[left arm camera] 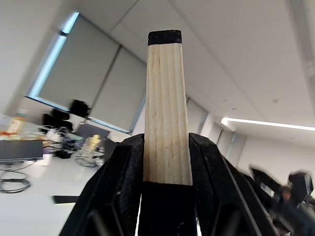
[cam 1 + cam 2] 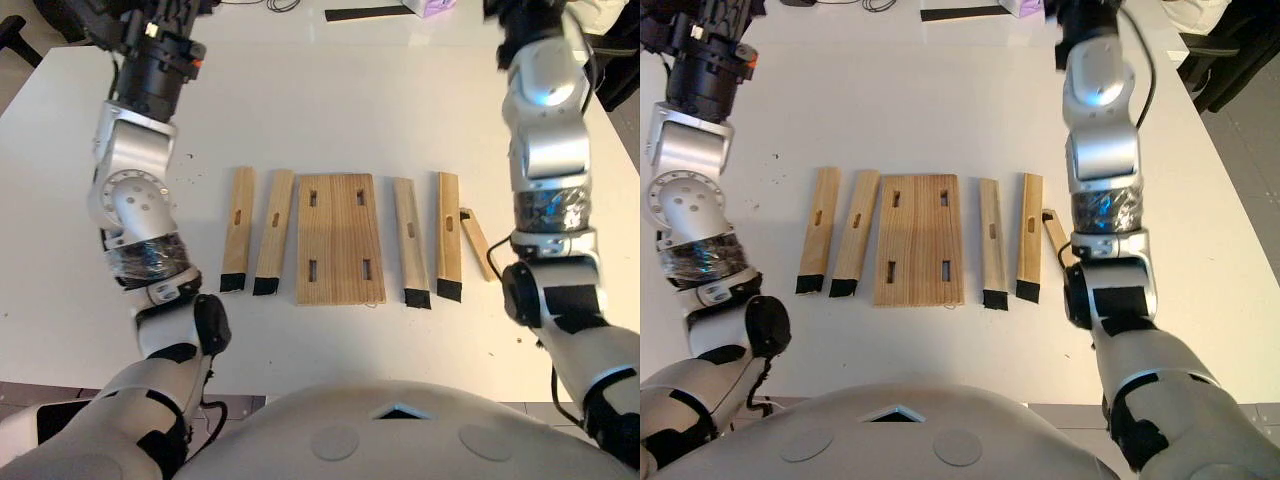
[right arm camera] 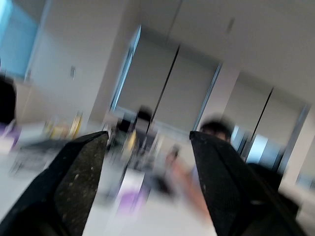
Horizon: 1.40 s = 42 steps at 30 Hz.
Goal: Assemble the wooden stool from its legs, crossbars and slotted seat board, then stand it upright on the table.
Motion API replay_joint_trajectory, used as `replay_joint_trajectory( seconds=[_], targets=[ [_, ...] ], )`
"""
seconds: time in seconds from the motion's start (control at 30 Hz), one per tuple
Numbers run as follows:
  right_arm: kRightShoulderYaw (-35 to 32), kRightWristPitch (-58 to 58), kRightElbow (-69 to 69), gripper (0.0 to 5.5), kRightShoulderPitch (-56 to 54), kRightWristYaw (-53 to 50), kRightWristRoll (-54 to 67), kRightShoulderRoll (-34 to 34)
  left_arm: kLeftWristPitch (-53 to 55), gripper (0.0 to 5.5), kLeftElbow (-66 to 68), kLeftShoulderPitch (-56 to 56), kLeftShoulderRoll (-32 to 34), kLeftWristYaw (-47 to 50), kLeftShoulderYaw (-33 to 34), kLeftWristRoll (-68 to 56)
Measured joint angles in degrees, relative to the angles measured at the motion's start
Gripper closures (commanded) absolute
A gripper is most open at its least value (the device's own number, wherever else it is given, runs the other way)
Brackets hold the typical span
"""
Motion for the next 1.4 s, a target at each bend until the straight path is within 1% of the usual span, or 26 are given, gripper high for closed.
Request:
replay_joint_trajectory(
  seconds=[0.07,0.1,0.13,0.17,0.2,0.27,0.33,0.37,0.47,0.6,0.67,0.8,0.97,1.13,1.4],
  targets=[
    [-1.0,-5.6,4.6,2.45,-6.9,-0.7,-1.2,-2.7,-1.6,4.2,-1.2,0.0,-2.3,-0.2,-1.9,0.2],
    [-2.0,-6.6,7.0,2.45,-9.2,-0.3,-0.7,-3.3,-2.6,4.2,-1.4,-0.1,-3.3,-0.8,-2.8,0.2],
    [-3.8,-5.9,9.4,2.45,-10.7,1.2,2.4,-3.2,-3.2,4.2,-1.3,-0.2,-3.8,-1.5,-3.6,0.4],
    [-5.9,-3.0,11.1,2.45,-11.5,3.3,6.2,-2.6,-3.7,4.2,-1.2,-0.3,-4.3,-1.9,-4.2,0.8],
    [-8.9,2.1,13.3,2.45,-11.9,7.4,12.5,-1.3,-3.8,4.2,-0.8,-0.5,-4.6,-2.5,-4.9,1.0],
    [-12.5,9.6,15.1,2.45,-11.8,14.1,21.8,0.7,-3.8,4.2,-0.3,-0.5,-4.8,-3.5,-6.3,1.1],
    [-15.0,18.0,15.2,2.45,-11.8,21.3,31.3,1.9,-3.7,4.2,0.1,-0.5,-4.6,-5.6,-7.7,1.1],
    [-15.4,21.1,15.1,2.45,-11.8,24.4,34.2,2.0,-3.7,4.2,0.2,-0.5,-4.4,-6.7,-8.2,1.1],
    [-14.7,31.6,14.3,2.45,-11.8,37.7,42.2,1.2,-3.5,4.2,0.3,-0.5,-3.6,-10.8,-9.8,1.0],
    [-11.2,42.2,10.9,2.45,-11.8,56.6,49.3,-2.7,-2.1,4.2,-0.5,-0.3,-1.5,-17.4,-12.5,1.0],
    [-8.7,45.3,8.1,2.45,-11.8,66.0,51.1,-5.9,-0.2,4.2,-2.4,0.0,0.2,-21.2,-14.4,0.7],
    [-6.1,46.8,2.7,2.45,-11.8,75.5,52.4,-9.9,2.8,4.2,-4.3,0.9,2.2,-25.2,-15.7,-0.6],
    [-4.6,48.8,-0.5,2.45,-11.6,79.7,52.7,-11.4,4.7,4.2,-6.2,2.4,4.6,-28.5,-16.9,-1.4],
    [-4.4,49.8,-2.2,2.45,-11.6,80.0,54.2,-11.9,5.5,4.2,-7.3,3.0,5.9,-30.1,-17.6,-1.4],
    [-3.3,50.0,-3.8,3.67,-9.3,80.3,53.9,-12.7,5.5,4.2,-7.8,3.0,5.9,-30.7,-17.8,-1.4]
  ],
)
